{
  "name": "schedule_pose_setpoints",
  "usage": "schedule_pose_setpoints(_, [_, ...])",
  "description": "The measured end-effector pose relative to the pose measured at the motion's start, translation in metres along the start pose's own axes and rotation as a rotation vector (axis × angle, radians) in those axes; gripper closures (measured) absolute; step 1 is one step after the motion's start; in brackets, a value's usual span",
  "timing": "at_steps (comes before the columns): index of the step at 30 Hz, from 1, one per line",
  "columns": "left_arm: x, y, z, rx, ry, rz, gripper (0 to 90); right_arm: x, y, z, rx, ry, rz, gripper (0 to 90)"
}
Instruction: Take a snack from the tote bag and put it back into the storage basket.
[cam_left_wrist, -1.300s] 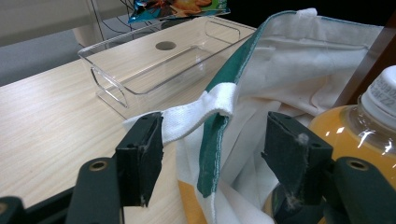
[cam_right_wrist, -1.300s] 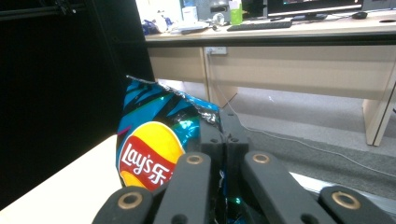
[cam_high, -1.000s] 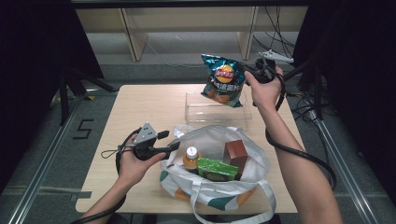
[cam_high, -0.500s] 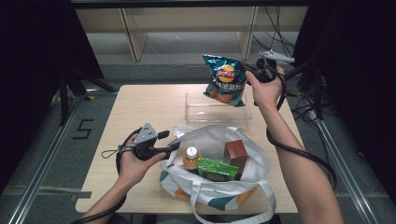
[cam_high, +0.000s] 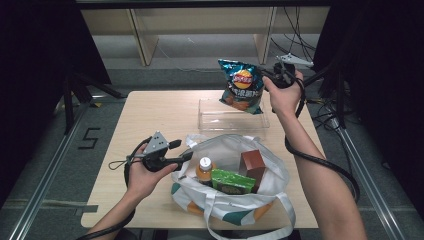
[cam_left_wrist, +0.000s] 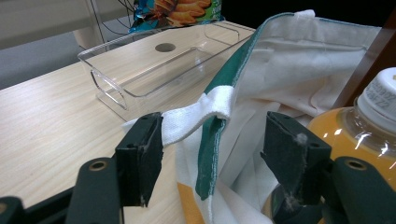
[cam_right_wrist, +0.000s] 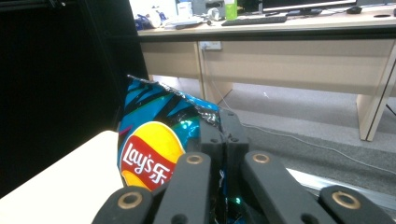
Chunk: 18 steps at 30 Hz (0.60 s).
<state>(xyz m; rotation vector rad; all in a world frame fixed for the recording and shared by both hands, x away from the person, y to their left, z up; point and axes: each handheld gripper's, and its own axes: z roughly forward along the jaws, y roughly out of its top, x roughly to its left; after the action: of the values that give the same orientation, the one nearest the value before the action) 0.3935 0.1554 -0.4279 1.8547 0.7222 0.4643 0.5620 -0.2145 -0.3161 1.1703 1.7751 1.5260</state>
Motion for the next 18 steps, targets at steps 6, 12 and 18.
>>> schedule_pose_setpoints(6, [-0.0001,-0.0002,-0.0001,-0.002,0.003,-0.005,37.1,-0.0048,-0.003,0.0031,0.007,0.002,0.018,90.0])
schedule_pose_setpoints(12, [-0.0002,-0.0004,-0.0001,0.001,0.004,-0.007,37.0,-0.0072,-0.0052,0.0044,0.017,-0.005,0.029,90.0])
schedule_pose_setpoints(18, [-0.001,-0.0003,-0.0003,0.009,0.005,-0.006,37.1,-0.0095,-0.0091,0.0065,0.026,-0.005,0.037,90.0])
